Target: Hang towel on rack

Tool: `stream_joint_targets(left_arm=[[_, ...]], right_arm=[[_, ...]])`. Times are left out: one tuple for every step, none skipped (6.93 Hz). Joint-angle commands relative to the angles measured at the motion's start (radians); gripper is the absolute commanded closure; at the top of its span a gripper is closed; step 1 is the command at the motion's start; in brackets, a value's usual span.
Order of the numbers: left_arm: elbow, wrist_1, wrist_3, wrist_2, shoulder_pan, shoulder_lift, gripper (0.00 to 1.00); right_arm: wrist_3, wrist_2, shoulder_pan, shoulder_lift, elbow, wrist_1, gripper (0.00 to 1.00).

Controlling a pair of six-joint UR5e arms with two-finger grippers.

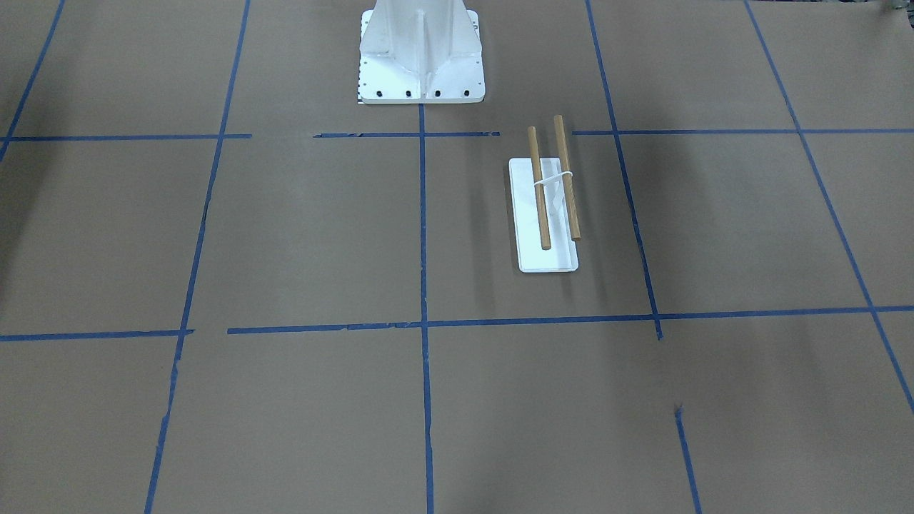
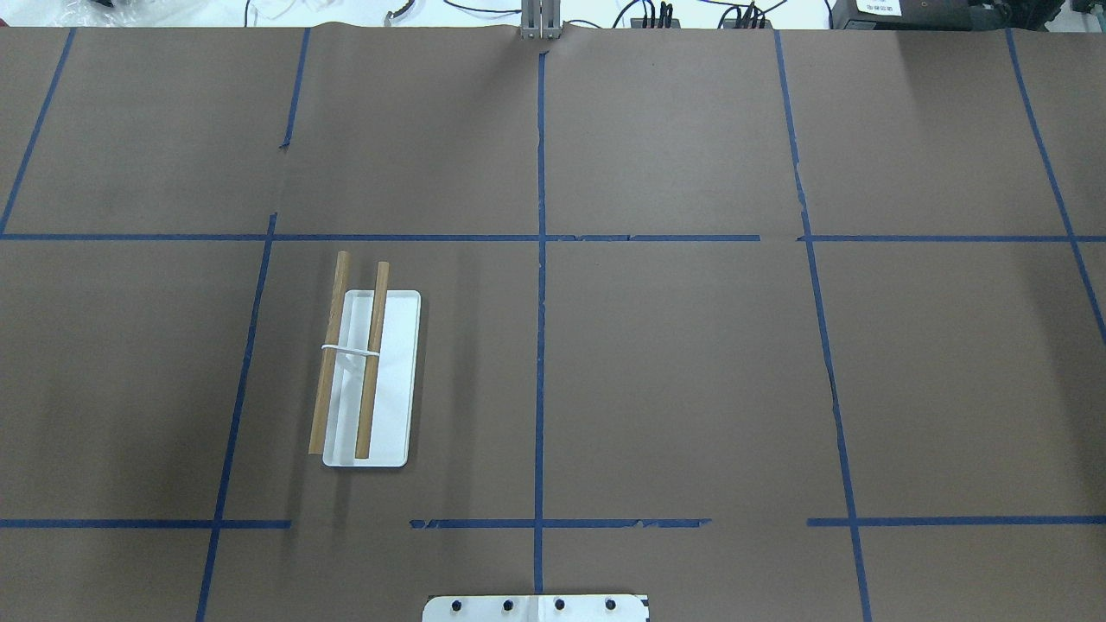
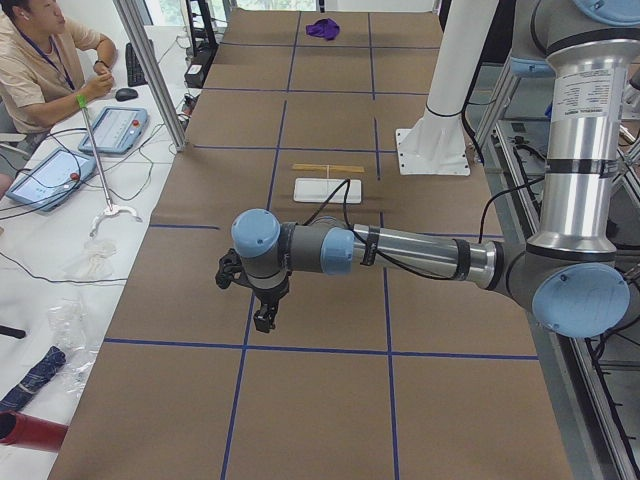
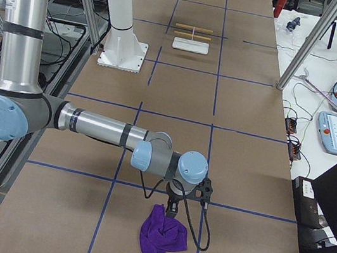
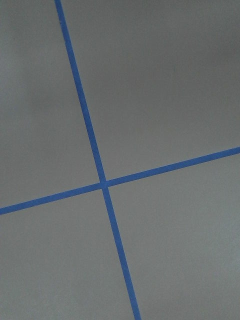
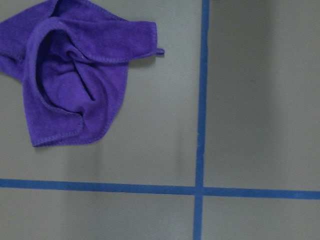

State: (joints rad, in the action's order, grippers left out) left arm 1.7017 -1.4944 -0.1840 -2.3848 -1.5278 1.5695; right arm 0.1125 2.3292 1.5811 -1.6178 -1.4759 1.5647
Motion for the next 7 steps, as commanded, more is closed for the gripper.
stream_joint_targets(left_arm=[[-0.004,-0.001,-0.003,-0.002,0.0,-0.002,0.0],[-0.001,-0.001,-0.003,-0.004,0.0,-0.002,0.0],[0.003,-0.001,-0.003,-0.004,0.0,0.0,0.0],[0.006,-0.003,-0.003,-0.005,0.0,0.0,0.0],[0.004,-0.012,-0.003,-0.005,0.0,0.0,0.0],[0.009,-0.013,-0.002,-0.005,0.0,0.0,0.0],[0.012,-0.013,-0.003,-0.005,-0.002,-0.002,0.0]], right_arm=[[-0.053,-0.024,-0.004,-0.001,0.211,-0.227,0.12],[-0.13,-0.033,-0.018,0.015,0.298,-0.355,0.17],[-0.166,-0.066,-0.026,0.015,0.316,-0.388,0.2],[-0.166,-0.082,-0.026,0.015,0.327,-0.388,0.27],[-0.168,-0.082,-0.026,0.015,0.332,-0.39,0.43],[-0.168,-0.082,-0.026,0.013,0.333,-0.388,0.68],[-0.168,-0.085,-0.026,0.013,0.335,-0.388,1.0]])
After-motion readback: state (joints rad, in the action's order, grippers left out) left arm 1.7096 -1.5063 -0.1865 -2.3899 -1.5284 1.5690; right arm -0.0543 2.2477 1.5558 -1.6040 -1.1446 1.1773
